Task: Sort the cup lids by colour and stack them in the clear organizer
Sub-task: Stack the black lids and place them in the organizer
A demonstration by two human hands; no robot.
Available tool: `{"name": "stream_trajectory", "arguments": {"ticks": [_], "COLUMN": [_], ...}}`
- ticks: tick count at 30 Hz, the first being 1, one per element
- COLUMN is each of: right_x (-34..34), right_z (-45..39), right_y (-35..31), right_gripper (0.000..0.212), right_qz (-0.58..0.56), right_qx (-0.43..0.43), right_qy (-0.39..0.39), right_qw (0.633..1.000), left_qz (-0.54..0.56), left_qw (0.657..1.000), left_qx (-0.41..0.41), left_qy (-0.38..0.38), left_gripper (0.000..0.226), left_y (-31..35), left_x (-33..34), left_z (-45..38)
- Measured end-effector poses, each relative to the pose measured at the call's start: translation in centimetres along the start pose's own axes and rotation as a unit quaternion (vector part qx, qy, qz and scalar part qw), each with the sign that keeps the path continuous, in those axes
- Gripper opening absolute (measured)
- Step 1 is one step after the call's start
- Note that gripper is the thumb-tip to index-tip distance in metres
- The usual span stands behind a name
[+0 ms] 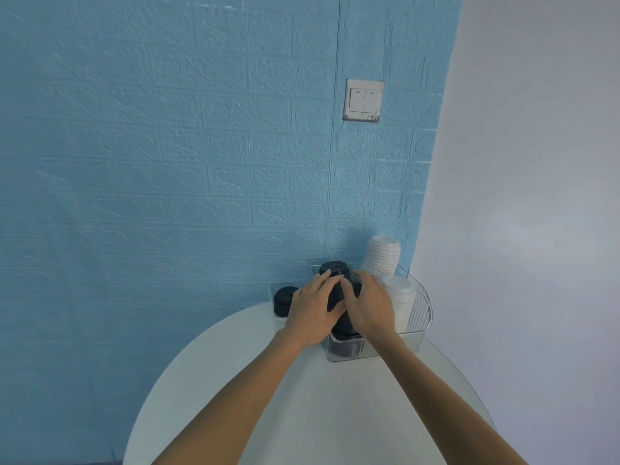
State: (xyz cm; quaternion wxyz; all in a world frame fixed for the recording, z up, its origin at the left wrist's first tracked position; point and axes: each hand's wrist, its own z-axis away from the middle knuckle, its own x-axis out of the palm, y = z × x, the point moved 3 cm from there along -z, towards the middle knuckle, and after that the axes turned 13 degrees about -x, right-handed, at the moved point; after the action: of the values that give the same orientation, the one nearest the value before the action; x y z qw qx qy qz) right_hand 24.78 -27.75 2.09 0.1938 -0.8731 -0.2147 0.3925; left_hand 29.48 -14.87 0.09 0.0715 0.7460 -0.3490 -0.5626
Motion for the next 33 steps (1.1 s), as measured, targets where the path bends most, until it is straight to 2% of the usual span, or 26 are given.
{"name": "stream_trajectory", "arguments": {"ticks": [5,9,16,20,24,28,33], "right_x": [0.0,2.0,7.6,11.5,15.3,17.7,19.5], "right_z": [-1.7,-2.8,-5.3,-6.6,-7.2,-6.6,-6.4], "right_y": [-1.8,-3.7,-7.1,-8.1,-7.4,-5.6,-4.1], "right_gripper": [0.04,0.034,0.039,0.044,0.049,0.044,0.047], "right_qz": [-0.001,-0.004,-0.012,-0.003,0.024,0.08,0.119], "right_qx": [-0.039,-0.086,-0.126,-0.099,-0.025,0.034,0.052], "right_qy": [-0.018,-0.056,-0.176,-0.235,-0.281,-0.301,-0.305], "right_qw": [0.999,0.995,0.976,0.967,0.959,0.95,0.944], "left_qz": [0.078,0.077,0.064,0.068,0.097,0.121,0.132], "left_qw": [0.995,0.99,0.981,0.977,0.971,0.967,0.965], "left_qx": [-0.048,-0.118,-0.182,-0.202,-0.218,-0.219,-0.221], "left_qy": [0.033,0.028,0.009,0.005,0.01,0.035,0.052], "left_gripper": [0.049,0.042,0.044,0.047,0.05,0.053,0.055], "left_y": [-3.5,-7.7,-13.2,-15.1,-16.9,-18.0,-18.6], "left_x": [-2.4,-3.3,-1.8,-0.6,0.4,1.0,1.4], "left_z": [-0.7,-0.7,1.4,2.1,2.5,2.9,2.7]}}
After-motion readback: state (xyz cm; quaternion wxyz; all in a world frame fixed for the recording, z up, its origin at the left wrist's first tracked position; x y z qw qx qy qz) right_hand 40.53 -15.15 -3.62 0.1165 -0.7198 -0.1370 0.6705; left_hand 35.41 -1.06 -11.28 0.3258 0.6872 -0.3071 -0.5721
